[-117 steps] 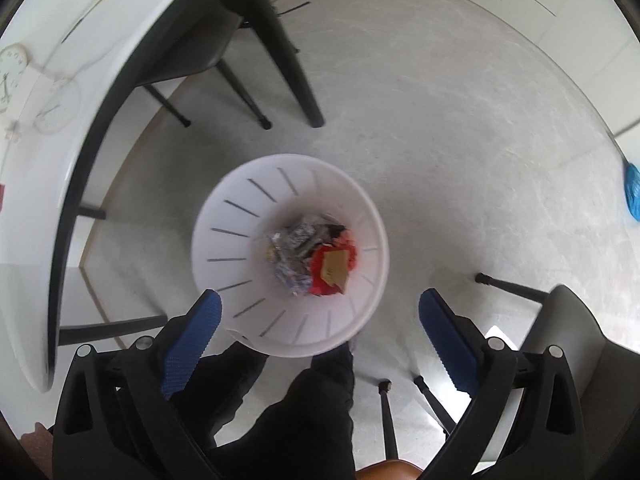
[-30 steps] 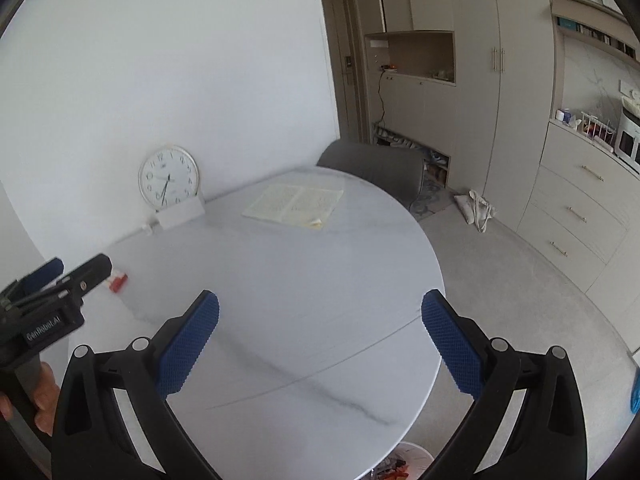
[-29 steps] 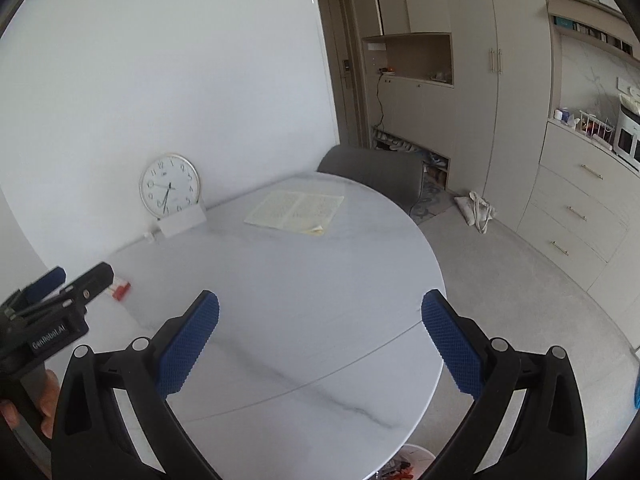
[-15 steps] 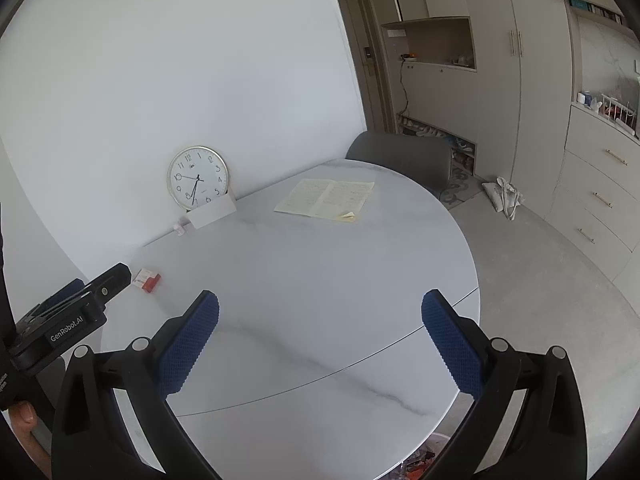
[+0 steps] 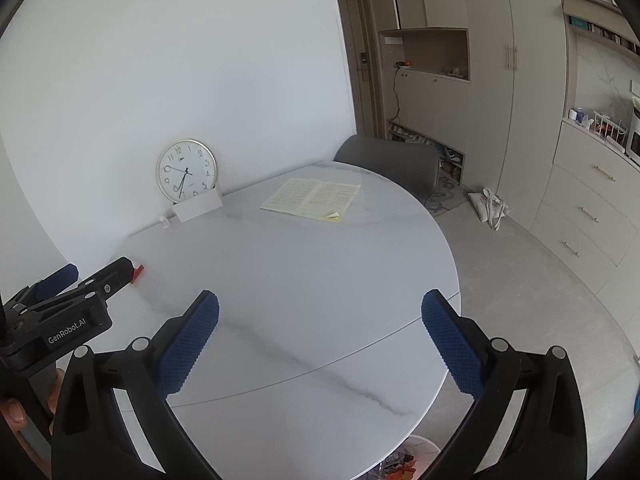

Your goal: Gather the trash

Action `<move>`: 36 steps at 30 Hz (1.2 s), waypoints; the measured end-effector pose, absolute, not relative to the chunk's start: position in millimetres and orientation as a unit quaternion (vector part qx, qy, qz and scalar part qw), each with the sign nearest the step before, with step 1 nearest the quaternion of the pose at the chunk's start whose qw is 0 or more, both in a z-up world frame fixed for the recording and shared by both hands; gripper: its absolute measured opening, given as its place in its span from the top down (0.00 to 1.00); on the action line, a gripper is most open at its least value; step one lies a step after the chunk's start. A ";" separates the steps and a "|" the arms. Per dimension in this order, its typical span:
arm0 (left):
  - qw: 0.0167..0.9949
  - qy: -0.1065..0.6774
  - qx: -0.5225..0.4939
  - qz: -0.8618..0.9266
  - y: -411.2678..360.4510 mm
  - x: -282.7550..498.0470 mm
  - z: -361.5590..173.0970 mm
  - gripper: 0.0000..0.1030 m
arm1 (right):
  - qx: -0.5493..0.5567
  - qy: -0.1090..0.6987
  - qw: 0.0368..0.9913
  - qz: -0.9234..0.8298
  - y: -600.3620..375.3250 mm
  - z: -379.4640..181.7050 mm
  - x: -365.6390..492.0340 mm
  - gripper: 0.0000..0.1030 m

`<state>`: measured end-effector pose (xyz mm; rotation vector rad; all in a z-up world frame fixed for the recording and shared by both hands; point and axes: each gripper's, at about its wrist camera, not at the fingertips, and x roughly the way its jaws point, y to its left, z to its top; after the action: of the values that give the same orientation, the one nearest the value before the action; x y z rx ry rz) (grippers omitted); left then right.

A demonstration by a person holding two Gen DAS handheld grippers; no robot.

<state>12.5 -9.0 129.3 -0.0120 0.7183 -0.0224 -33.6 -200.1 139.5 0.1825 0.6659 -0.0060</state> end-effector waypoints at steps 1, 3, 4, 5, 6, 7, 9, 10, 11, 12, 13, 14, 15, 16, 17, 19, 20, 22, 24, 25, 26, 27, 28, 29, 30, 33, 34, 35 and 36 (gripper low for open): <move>0.936 0.352 -0.006 -0.011 -8.9 12.7 129.1 0.08 | 0.090 0.326 0.941 -0.003 -200.4 139.0 -34.2 0.02; 0.935 0.354 -0.007 -0.012 -8.9 13.2 128.5 0.08 | 0.090 0.326 0.941 -0.003 -200.4 139.1 -34.2 0.02; 0.935 0.354 -0.007 -0.013 -8.9 13.6 128.2 0.08 | 0.089 0.327 0.941 -0.003 -200.4 139.1 -34.0 0.02; 0.935 0.354 -0.007 -0.013 -8.7 13.9 128.0 0.07 | 0.089 0.327 0.941 -0.003 -200.2 138.9 -34.7 0.02; 0.935 0.355 -0.007 -0.013 -8.3 14.5 128.0 0.08 | 0.088 0.327 0.941 -0.004 -200.3 138.7 -34.6 0.02; 0.935 0.354 -0.008 -0.013 -8.3 14.5 128.1 0.08 | 0.087 0.328 0.941 -0.004 -200.2 138.0 -34.6 0.02; 0.935 0.355 -0.009 -0.013 -7.9 15.0 127.7 0.08 | 0.086 0.329 0.940 -0.003 -200.0 138.1 -35.1 0.02; 0.935 0.355 -0.010 -0.013 -7.4 15.2 127.4 0.08 | 0.085 0.330 0.940 -0.003 -199.4 138.2 -35.3 0.02; 0.934 0.356 -0.011 -0.014 -7.4 15.4 127.1 0.08 | 0.083 0.330 0.940 -0.003 -199.2 138.4 -35.1 0.02; 0.934 0.356 -0.012 -0.014 -7.2 15.5 126.7 0.08 | 0.081 0.331 0.940 -0.002 -198.6 138.6 -35.5 0.02; 0.934 0.357 -0.012 -0.015 -6.9 15.3 126.2 0.07 | 0.080 0.332 0.940 -0.001 -197.5 138.9 -36.2 0.02; 0.934 0.357 -0.013 -0.016 -6.7 15.1 126.0 0.08 | 0.078 0.332 0.940 -0.001 -196.9 139.1 -36.8 0.02; 0.934 0.358 -0.013 -0.016 -6.4 15.0 125.5 0.08 | 0.078 0.332 0.940 -0.001 -196.7 139.1 -37.1 0.02; 0.933 0.359 -0.014 -0.016 -6.4 14.9 125.4 0.07 | 0.077 0.333 0.940 0.000 -196.4 139.1 -37.4 0.02; 0.933 0.359 -0.014 -0.016 -6.0 14.8 125.4 0.08 | 0.077 0.334 0.940 0.001 -195.2 139.3 -37.6 0.02; 0.933 0.359 -0.016 -0.016 -5.5 14.6 125.4 0.08 | 0.075 0.336 0.939 0.002 -194.1 139.4 -38.7 0.02; 0.933 0.359 -0.017 -0.016 -5.3 14.7 125.2 0.08 | 0.074 0.336 0.939 0.002 -193.4 139.6 -39.4 0.02; 0.933 0.360 -0.018 -0.017 -4.9 15.0 124.7 0.08 | 0.072 0.336 0.939 0.002 -192.4 139.7 -39.9 0.02; 0.932 0.361 -0.019 -0.018 -5.1 15.0 124.0 0.08 | 0.071 0.337 0.939 0.002 -192.3 140.0 -40.7 0.02; 0.932 0.362 -0.019 -0.019 -5.1 14.9 123.8 0.08 | 0.070 0.337 0.939 0.002 -192.2 139.6 -40.1 0.02; 0.932 0.362 -0.019 -0.020 -5.1 14.6 123.6 0.08 | 0.070 0.336 0.939 0.002 -192.4 139.7 -40.5 0.02; 0.932 0.362 -0.019 -0.020 -5.0 14.3 123.6 0.08 | 0.070 0.336 0.939 0.002 -192.5 139.9 -40.8 0.02; 0.932 0.361 -0.019 -0.019 -5.0 14.0 123.7 0.08 | 0.070 0.337 0.939 0.002 -192.6 139.9 -41.1 0.02; 0.932 0.361 -0.019 -0.018 -4.9 13.7 123.8 0.08 | 0.070 0.337 0.939 0.002 -192.5 139.6 -40.6 0.02; 0.932 0.361 -0.020 -0.018 -4.9 13.6 123.6 0.08 | 0.070 0.337 0.939 0.003 -192.6 139.7 -40.6 0.02; 0.932 0.362 -0.022 -0.019 -3.7 14.7 123.3 0.08 | 0.072 0.337 0.939 0.004 -192.4 140.2 -41.3 0.02; 0.932 0.362 -0.022 -0.020 -3.9 14.7 123.4 0.08 | 0.072 0.337 0.939 0.004 -192.2 140.2 -41.8 0.02; 0.932 0.362 -0.022 -0.020 -3.9 14.6 123.4 0.08 | 0.072 0.337 0.939 0.004 -192.0 140.6 -42.4 0.02; 0.932 0.362 -0.022 -0.019 -4.0 14.5 123.5 0.07 | 0.072 0.337 0.939 0.004 -192.0 140.7 -42.2 0.02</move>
<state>14.5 -4.0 123.5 -0.0458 0.7414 -0.0385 -42.2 -192.0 140.7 0.1460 0.6884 0.0086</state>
